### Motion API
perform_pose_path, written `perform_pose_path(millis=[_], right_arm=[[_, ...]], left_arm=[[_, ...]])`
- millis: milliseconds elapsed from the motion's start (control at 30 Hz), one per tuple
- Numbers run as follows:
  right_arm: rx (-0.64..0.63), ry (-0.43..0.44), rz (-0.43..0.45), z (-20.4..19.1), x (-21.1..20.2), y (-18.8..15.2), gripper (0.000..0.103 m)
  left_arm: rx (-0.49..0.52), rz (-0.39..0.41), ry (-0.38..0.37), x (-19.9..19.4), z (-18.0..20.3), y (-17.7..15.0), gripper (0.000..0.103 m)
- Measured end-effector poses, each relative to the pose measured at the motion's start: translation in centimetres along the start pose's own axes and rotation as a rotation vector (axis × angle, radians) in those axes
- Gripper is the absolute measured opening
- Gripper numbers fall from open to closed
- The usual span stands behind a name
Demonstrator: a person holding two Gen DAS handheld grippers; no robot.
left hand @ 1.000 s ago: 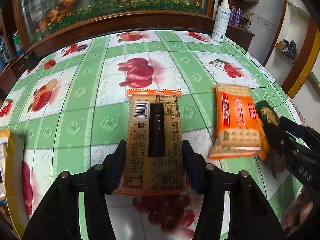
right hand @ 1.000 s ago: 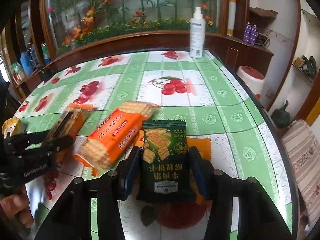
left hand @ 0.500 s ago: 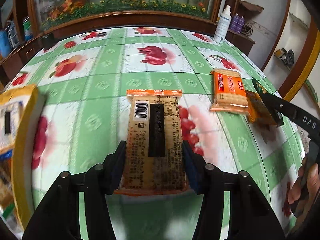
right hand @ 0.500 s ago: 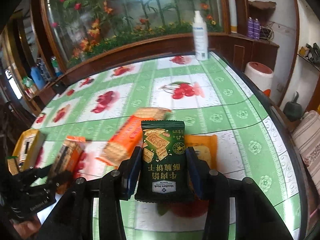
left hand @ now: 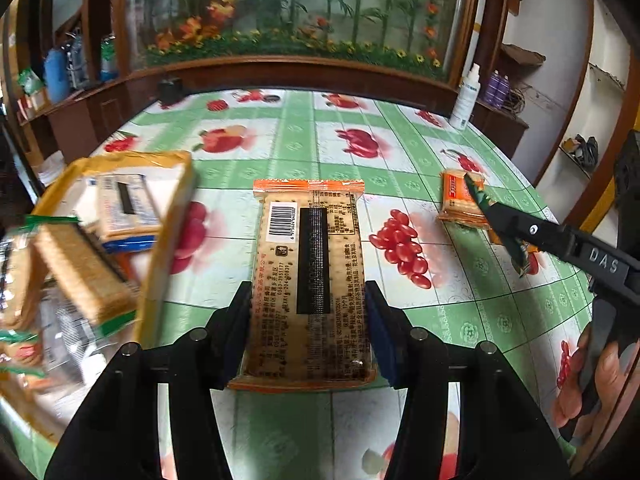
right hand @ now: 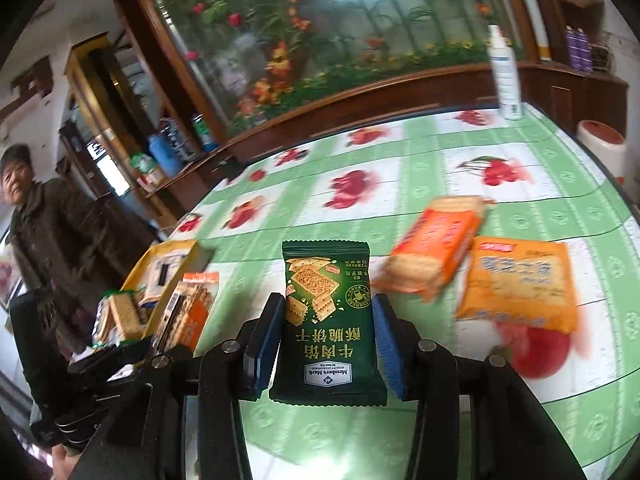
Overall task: Organize snacks
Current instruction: 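Carry the tan barcode pack and dark green pack over the white tray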
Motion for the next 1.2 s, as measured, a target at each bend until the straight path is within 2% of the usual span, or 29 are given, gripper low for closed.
perform_pose_path(millis=[500, 700, 1200], right_arm=[[-0.052, 0.168, 0.075, -6.9, -2.5, -2.1, 0.046], [-0.100, 0.164, 0.091, -8.6, -2.7, -2.8, 0.046], [-0.101, 0.155, 0.096, -8.3, -2.2, -2.7, 0.046]], left_arm=[[-0.008, 0.115, 0.109, -5.7, -2.1, -0.8, 0.052], [-0.027, 0.147, 0.141, -7.3, -3.2, -1.1, 0.052], [-0.032, 0.179, 0.190, -8.9, -3.5, -1.2, 0.052]])
Point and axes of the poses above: each gripper's, at about its wrist camera, not at the fingertips, and x roughly the way its jaws point, z to its right, y to its top, the point moved 2 cm from there along x, roughly the way its jaws point, and after that the axes turned 14 degrees about -y, right-handed, at the moved point
